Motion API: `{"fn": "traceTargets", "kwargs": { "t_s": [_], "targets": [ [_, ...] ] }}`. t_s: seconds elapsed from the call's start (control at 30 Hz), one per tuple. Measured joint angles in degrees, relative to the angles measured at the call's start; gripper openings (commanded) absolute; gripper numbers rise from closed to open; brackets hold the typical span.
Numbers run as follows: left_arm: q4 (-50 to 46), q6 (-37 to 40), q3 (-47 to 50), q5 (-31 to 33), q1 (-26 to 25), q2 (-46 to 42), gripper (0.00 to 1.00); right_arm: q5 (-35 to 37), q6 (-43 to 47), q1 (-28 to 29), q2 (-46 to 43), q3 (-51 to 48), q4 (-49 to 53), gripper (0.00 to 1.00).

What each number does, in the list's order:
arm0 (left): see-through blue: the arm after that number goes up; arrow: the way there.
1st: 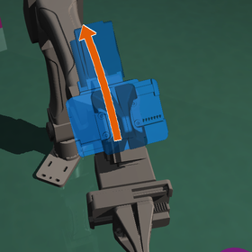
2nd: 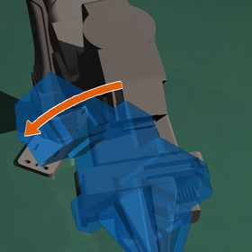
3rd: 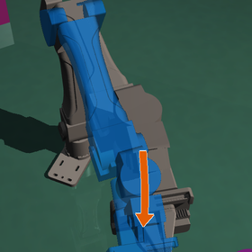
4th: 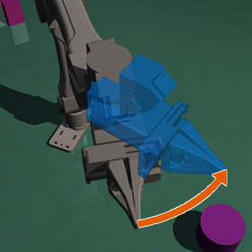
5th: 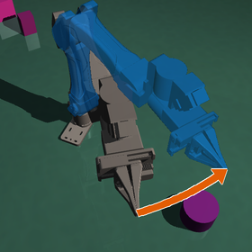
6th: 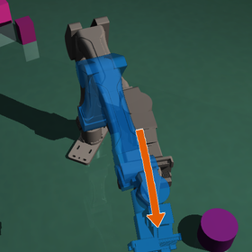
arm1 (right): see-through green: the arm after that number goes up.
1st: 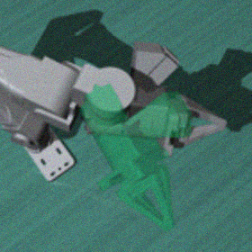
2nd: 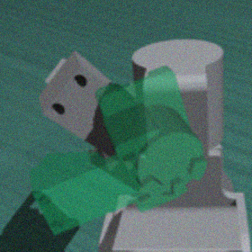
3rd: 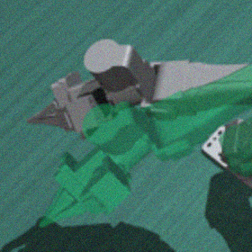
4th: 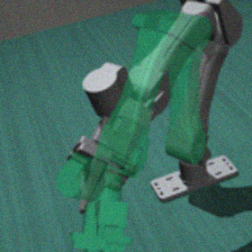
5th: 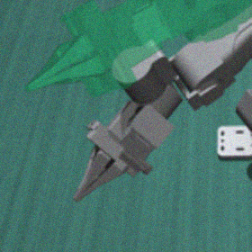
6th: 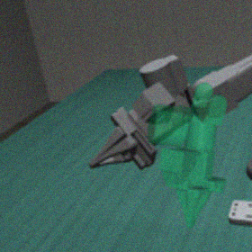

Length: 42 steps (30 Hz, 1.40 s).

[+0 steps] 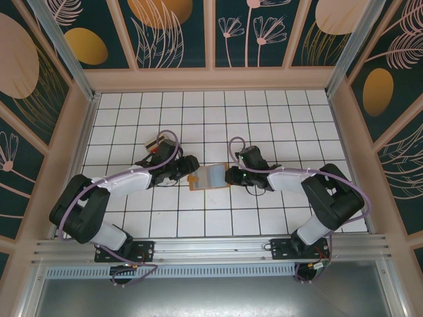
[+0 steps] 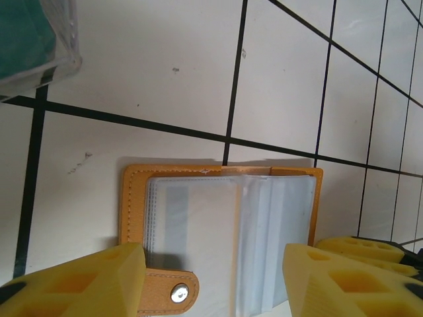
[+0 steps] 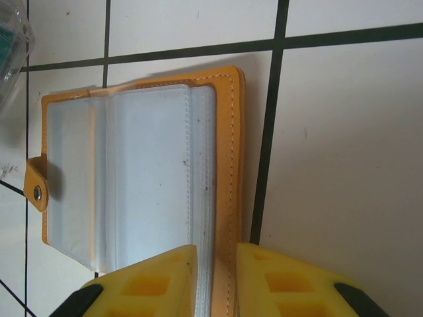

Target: Take the credit cards out of the card holder

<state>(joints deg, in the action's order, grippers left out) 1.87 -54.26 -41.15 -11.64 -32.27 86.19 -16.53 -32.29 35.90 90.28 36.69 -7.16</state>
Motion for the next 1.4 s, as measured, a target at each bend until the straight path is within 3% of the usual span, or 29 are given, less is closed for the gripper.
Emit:
{"fn": "traceTargets", "kwargs": {
  "t_s": [1.4],
  "targets": [
    [1.36, 0.66, -4.59, -4.96, -2.58, 9.42, 0.59, 0.22, -1.25, 0.22, 0.68, 0.00, -0.39, 0.23]
  ]
}}
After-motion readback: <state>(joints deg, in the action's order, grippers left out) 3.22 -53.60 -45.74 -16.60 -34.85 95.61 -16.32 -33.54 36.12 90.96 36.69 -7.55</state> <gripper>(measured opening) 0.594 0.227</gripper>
